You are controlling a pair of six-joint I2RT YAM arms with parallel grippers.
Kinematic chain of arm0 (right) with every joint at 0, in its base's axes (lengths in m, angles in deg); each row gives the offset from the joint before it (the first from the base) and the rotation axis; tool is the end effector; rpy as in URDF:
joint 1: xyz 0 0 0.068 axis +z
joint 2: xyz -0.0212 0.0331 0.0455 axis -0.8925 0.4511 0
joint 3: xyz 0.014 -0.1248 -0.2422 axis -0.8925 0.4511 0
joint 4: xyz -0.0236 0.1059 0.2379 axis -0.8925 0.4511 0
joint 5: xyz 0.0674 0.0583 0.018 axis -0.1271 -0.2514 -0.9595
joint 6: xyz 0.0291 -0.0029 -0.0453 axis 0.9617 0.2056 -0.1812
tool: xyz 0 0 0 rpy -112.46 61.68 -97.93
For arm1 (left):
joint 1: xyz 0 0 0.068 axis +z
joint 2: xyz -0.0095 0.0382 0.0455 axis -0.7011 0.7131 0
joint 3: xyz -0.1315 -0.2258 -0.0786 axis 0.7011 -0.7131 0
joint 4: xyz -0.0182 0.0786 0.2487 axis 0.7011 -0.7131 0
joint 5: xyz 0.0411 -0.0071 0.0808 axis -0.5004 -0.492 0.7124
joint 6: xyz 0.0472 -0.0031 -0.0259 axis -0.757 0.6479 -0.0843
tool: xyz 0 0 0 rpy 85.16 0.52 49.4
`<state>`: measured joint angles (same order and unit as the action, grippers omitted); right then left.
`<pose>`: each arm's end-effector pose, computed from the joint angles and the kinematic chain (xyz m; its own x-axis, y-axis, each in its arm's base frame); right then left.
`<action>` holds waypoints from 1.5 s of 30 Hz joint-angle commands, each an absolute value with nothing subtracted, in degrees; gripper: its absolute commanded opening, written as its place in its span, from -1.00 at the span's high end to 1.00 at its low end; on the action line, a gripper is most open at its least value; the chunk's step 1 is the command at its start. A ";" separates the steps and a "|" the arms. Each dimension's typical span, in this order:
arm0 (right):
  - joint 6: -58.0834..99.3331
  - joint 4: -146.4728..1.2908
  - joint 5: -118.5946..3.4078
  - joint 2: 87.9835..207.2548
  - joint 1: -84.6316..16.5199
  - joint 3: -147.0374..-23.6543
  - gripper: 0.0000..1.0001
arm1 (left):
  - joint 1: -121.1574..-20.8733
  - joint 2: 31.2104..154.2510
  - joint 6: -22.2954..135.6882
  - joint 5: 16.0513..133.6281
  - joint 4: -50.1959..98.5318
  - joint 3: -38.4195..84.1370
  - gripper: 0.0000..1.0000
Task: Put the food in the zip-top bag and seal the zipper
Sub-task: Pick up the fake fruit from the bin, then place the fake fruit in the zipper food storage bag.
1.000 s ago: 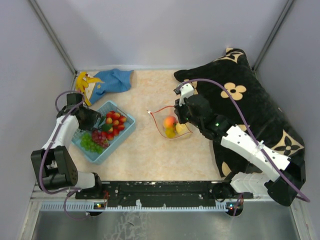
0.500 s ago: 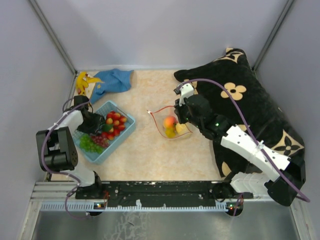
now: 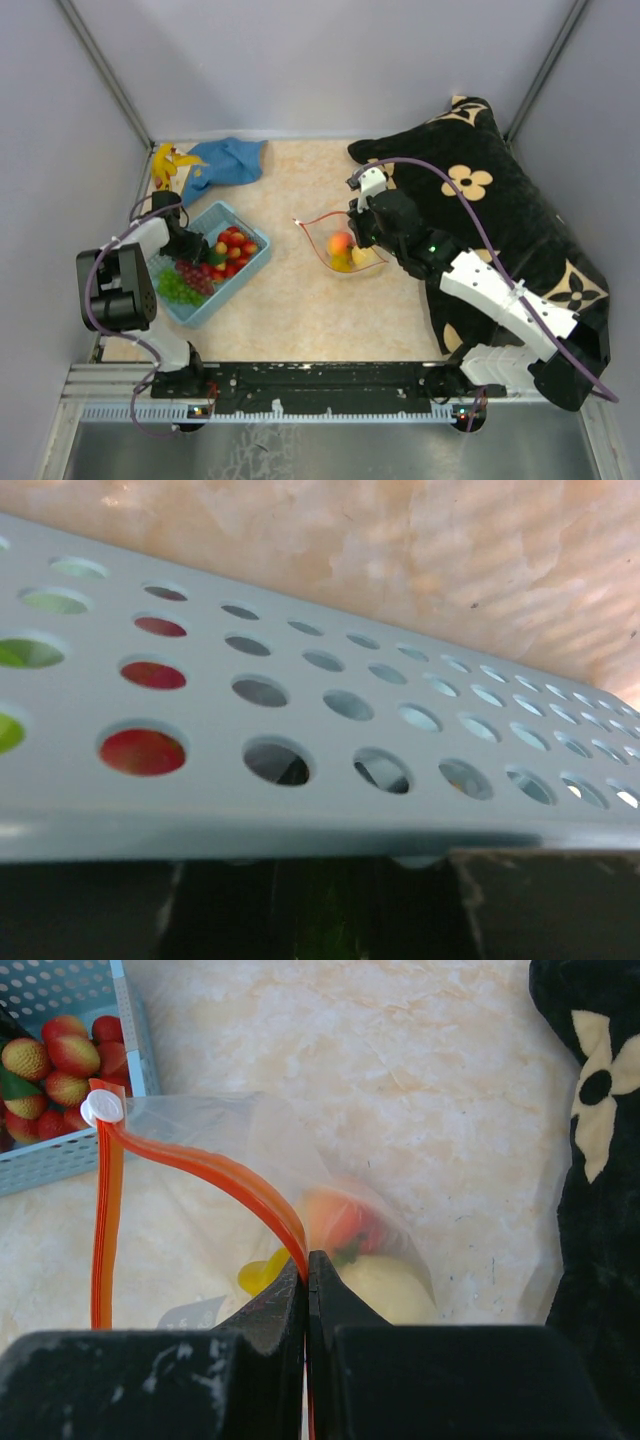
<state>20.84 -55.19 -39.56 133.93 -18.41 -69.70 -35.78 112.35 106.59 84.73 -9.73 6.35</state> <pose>0.1945 0.1839 0.3383 -0.3729 -0.2003 -0.9060 -0.5354 0.8439 0.0338 0.3023 0.0474 0.1638 -0.3055 -0.9355 -0.1778 -0.8987 0.3449 -0.2708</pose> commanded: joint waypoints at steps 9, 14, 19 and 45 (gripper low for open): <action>20.35 -56.84 -38.90 134.09 -18.43 -71.46 1.00 | -35.99 100.30 106.60 87.36 -8.14 3.91 1.00; 20.52 -55.15 -37.71 134.18 -18.44 -72.91 1.00 | -35.98 94.75 106.60 85.52 -6.47 2.21 1.00; 20.84 -53.45 -37.09 134.66 -18.43 -74.37 1.00 | -35.97 87.74 105.85 85.21 -5.45 1.13 1.00; 24.58 -48.54 -34.78 138.86 -18.39 -82.79 1.00 | -43.69 55.97 88.98 62.12 29.44 -10.82 1.00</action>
<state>23.50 -47.45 -34.69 138.61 -18.41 -78.38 -41.18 59.50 91.16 67.37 18.88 -9.48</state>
